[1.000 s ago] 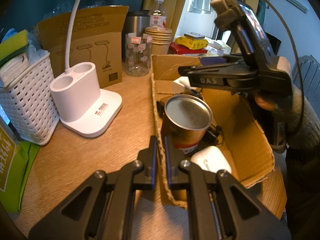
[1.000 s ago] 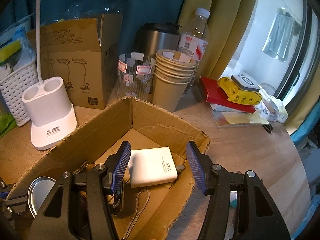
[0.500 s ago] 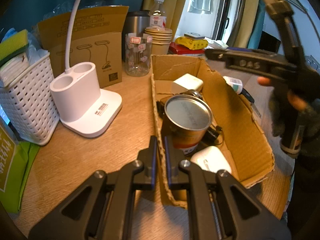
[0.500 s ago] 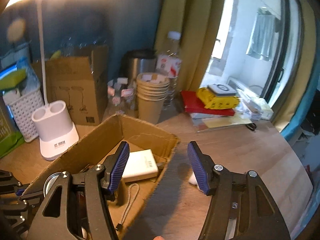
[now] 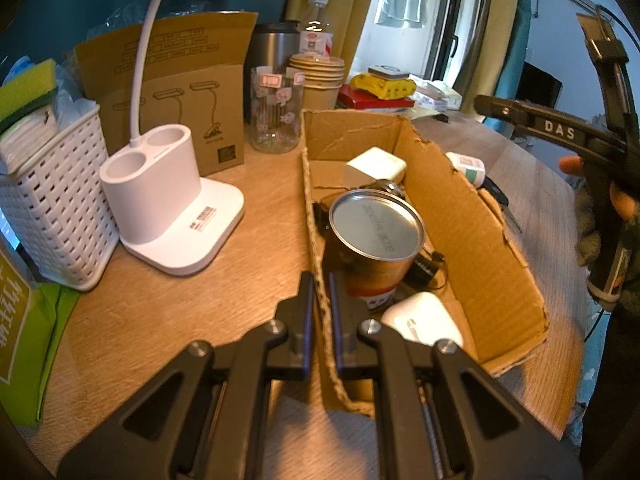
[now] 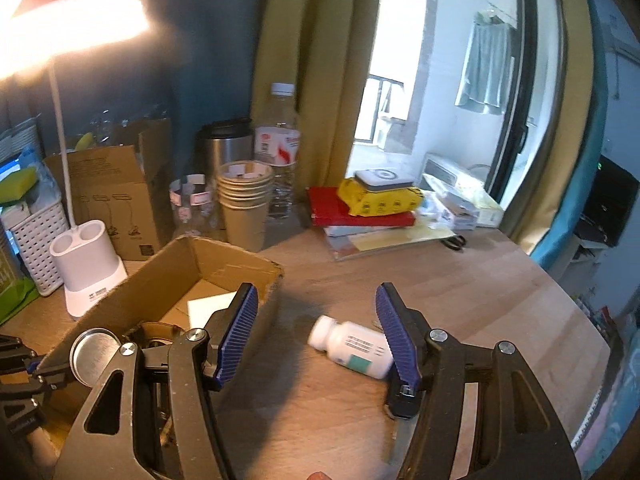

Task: Organize rigid objects
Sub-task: 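Move the right gripper to the black Honda car key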

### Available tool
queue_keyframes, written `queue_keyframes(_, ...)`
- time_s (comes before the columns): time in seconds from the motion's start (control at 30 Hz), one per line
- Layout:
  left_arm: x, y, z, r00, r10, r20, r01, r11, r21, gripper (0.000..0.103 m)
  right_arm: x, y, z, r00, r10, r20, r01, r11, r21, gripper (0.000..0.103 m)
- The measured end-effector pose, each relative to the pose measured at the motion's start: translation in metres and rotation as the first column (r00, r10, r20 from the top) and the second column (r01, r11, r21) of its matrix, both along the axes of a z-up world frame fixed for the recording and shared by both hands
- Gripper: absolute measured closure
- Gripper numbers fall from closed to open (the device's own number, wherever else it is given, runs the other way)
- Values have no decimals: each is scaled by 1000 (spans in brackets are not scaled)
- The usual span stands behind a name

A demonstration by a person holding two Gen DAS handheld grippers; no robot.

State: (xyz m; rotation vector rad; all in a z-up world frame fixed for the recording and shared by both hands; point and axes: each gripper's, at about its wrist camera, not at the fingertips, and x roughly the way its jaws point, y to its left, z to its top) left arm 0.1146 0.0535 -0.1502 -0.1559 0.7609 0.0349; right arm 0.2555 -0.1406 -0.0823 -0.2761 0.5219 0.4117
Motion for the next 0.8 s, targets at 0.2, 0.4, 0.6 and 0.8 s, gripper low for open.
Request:
queue_keyframes(0.2, 0, 0, 0, 1000, 0, 0, 0, 1000, -1, 94, 6, -22, -3, 999, -43, -4, 43, 999, 3, 38)
queue_keyframes(0.4, 0, 0, 0, 1000, 0, 0, 0, 1000, 0, 94, 13, -41, -12, 996, -87, -18, 87, 996, -8, 38)
queue_keyframes(0.6, 0, 0, 0, 1000, 0, 0, 0, 1000, 0, 94, 18, -58, -22, 991, -127, -35, 127, 992, -19, 38)
queue_keyframes(0.8, -1, 0, 0, 1000, 0, 1, 0, 1000, 0, 94, 24, -70, -33, 988, -145, -61, 143, 989, -27, 38)
